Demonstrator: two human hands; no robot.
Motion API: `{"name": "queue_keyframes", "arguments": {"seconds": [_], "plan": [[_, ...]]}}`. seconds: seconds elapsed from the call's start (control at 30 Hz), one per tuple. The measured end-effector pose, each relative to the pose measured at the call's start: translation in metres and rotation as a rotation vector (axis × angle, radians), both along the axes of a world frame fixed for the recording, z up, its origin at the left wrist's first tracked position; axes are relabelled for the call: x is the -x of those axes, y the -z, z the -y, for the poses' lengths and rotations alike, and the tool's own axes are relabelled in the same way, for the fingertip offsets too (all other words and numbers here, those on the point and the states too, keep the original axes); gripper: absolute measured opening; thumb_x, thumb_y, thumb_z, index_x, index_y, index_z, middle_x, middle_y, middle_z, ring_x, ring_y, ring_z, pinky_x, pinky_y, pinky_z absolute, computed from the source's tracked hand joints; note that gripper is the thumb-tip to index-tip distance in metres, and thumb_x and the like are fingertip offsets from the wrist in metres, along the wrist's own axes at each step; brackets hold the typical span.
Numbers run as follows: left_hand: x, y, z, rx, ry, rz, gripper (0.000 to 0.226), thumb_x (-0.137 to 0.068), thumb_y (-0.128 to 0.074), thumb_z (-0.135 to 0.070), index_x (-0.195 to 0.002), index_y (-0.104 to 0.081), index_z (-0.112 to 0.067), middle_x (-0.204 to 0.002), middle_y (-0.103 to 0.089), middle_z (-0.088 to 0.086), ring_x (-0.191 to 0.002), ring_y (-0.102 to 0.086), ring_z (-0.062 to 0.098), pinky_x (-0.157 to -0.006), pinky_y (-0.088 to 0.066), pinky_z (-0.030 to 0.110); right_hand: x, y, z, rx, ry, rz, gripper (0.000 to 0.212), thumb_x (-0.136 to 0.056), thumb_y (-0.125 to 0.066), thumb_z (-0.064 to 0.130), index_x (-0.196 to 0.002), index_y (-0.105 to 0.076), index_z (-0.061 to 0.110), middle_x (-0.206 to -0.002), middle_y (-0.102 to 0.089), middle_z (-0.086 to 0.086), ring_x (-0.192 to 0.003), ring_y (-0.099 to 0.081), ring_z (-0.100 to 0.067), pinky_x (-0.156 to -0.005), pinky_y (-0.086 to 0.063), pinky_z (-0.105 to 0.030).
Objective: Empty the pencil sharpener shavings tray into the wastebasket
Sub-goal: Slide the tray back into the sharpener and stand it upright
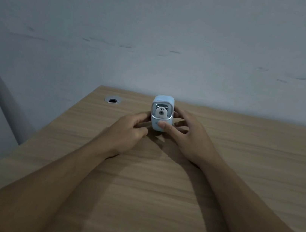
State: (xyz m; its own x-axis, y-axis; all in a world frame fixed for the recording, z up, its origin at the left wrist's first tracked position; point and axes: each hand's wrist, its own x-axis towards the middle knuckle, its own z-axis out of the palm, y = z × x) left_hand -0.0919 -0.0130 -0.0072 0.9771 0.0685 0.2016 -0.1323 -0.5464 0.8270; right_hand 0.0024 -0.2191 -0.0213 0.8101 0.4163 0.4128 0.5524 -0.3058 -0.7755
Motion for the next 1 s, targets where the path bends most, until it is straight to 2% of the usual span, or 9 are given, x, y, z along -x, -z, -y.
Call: {"name": "queue_keyframes", "arguments": {"seconds": [0.07,0.13,0.2,0.37,0.5,0.63,0.8,0.93,1.0], "plan": [[-0.023,-0.002,0.000,0.016,-0.004,-0.029,0.075,-0.084,-0.054,-0.018,-0.152,-0.063,-0.050,-0.090,-0.076,-0.028,-0.085,-0.059,0.021,-0.081,-0.046,0.035,-0.022,0.001,-0.004,-0.013,0.014,0.009,0.064,-0.092,-0.080,0.061,-0.152,-0.066,0.042,-0.143,-0.069,0.007,-0.128,-0.071,-0.004,-0.110,-0.061,-0.038],[-0.045,-0.002,0.000,0.039,-0.024,-0.035,0.079,-0.083,-0.054,-0.018,-0.151,-0.061,-0.056,-0.111,-0.080,-0.022,-0.085,-0.064,0.005,-0.090,-0.053,0.038,-0.043,0.003,-0.008,-0.030,0.027,0.011,0.063,-0.092,-0.079,0.061,-0.150,-0.068,0.040,-0.143,-0.070,0.006,-0.129,-0.071,-0.006,-0.112,-0.061,-0.039],[-0.067,-0.003,0.000,0.049,-0.025,-0.026,0.079,-0.084,-0.055,-0.013,-0.149,-0.063,-0.057,-0.120,-0.080,-0.018,-0.096,-0.068,0.001,-0.090,-0.055,0.036,-0.063,0.005,-0.014,-0.035,0.048,0.010,0.061,-0.092,-0.077,0.062,-0.149,-0.067,0.041,-0.143,-0.070,0.003,-0.129,-0.072,-0.007,-0.113,-0.060,-0.039],[-0.120,0.000,-0.004,0.049,-0.012,-0.020,0.084,-0.078,-0.055,-0.010,-0.147,-0.063,-0.057,-0.133,-0.080,-0.002,-0.107,-0.073,0.024,-0.098,-0.062,0.052,-0.104,0.003,-0.026,0.040,0.106,0.029,0.053,-0.101,-0.071,0.055,-0.152,-0.063,0.044,-0.144,-0.064,-0.002,-0.132,-0.070,-0.012,-0.118,-0.055,-0.039],[-0.147,0.004,-0.011,-0.008,0.008,-0.006,0.086,-0.077,-0.053,-0.005,-0.150,-0.064,-0.048,-0.135,-0.080,-0.004,-0.100,-0.073,0.018,-0.080,-0.055,0.037,-0.122,-0.002,-0.035,0.157,0.118,0.055,0.050,-0.107,-0.066,0.049,-0.155,-0.060,0.038,-0.149,-0.062,-0.007,-0.135,-0.067,-0.021,-0.119,-0.051,-0.038],[-0.155,0.007,-0.016,-0.077,0.024,-0.002,0.079,-0.077,-0.053,-0.007,-0.150,-0.065,-0.035,-0.141,-0.078,-0.011,-0.131,-0.070,0.007,-0.101,-0.057,0.033,-0.128,-0.002,-0.037,0.260,0.137,0.067,0.047,-0.110,-0.062,0.048,-0.154,-0.061,0.032,-0.151,-0.063,-0.011,-0.137,-0.067,-0.028,-0.119,-0.050,-0.042],[-0.153,0.006,-0.014,-0.141,0.031,0.015,0.070,-0.079,-0.052,-0.006,-0.146,-0.066,-0.021,-0.141,-0.077,-0.003,-0.135,-0.069,0.016,-0.115,-0.053,0.039,-0.127,0.002,-0.044,0.339,0.174,0.053,0.042,-0.112,-0.059,0.045,-0.147,-0.064,0.023,-0.148,-0.067,-0.014,-0.137,-0.063,-0.039,-0.118,-0.047,-0.050],[-0.152,0.006,-0.013,-0.215,0.002,0.018,0.059,-0.092,-0.055,-0.001,-0.148,-0.063,-0.018,-0.142,-0.074,0.002,-0.131,-0.067,0.019,-0.103,-0.051,0.026,-0.127,0.004,-0.046,0.332,0.182,0.050,0.044,-0.110,-0.060,0.046,-0.146,-0.064,0.021,-0.147,-0.070,-0.012,-0.135,-0.065,-0.036,-0.117,-0.047,-0.050],[-0.154,0.007,-0.013,-0.238,-0.003,0.019,0.057,-0.093,-0.055,-0.004,-0.148,-0.062,-0.018,-0.141,-0.073,0.005,-0.129,-0.067,0.021,-0.101,-0.051,0.028,-0.128,0.005,-0.045,0.318,0.188,0.036,0.051,-0.107,-0.060,0.054,-0.149,-0.063,0.025,-0.148,-0.070,-0.010,-0.135,-0.065,-0.036,-0.118,-0.048,-0.052]]}}
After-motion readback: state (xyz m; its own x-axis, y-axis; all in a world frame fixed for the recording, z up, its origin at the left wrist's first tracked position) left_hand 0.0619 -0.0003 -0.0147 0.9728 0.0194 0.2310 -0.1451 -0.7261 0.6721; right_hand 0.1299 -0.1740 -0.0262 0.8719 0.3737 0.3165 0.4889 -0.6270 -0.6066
